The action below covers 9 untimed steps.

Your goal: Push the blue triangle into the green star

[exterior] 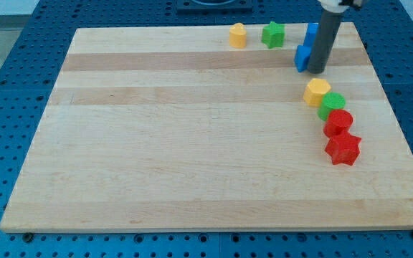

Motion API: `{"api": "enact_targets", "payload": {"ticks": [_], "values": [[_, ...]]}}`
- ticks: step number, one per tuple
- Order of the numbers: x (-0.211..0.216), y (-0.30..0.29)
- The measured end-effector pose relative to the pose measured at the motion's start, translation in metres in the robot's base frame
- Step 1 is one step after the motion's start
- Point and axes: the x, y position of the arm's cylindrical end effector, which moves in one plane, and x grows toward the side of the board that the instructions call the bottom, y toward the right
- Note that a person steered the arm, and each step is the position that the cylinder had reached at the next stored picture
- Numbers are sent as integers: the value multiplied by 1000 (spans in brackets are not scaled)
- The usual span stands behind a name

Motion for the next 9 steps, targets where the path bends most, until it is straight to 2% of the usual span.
{"api": "enact_targets", "payload": {"ticks": [1, 5, 7, 9], "values": [[-8, 22], [-9, -14], [-30, 36], [-33, 21]]}}
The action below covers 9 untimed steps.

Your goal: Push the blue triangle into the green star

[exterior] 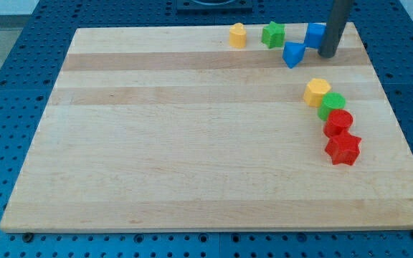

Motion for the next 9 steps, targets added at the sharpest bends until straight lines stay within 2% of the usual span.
{"api": "enact_targets", "payload": {"ticks": [5, 9], "values": [[27, -63], [27, -58]]}}
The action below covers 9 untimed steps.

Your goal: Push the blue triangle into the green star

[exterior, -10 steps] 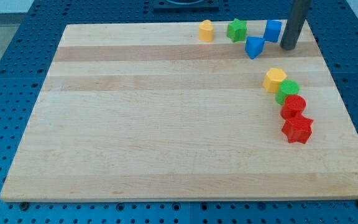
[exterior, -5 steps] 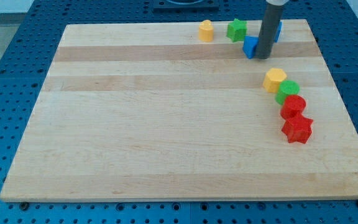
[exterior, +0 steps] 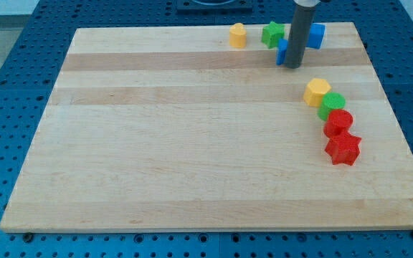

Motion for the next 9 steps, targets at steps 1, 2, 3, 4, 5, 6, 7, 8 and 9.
{"api": "enact_targets", "payload": {"ticks": [1, 2, 3, 4, 5, 6, 7, 8, 9], "values": [[-6, 4], [-13, 4], [-13, 1], [-13, -8], [-13, -16], [-13, -21], [-13, -20], [-14, 22], [-14, 47]]}}
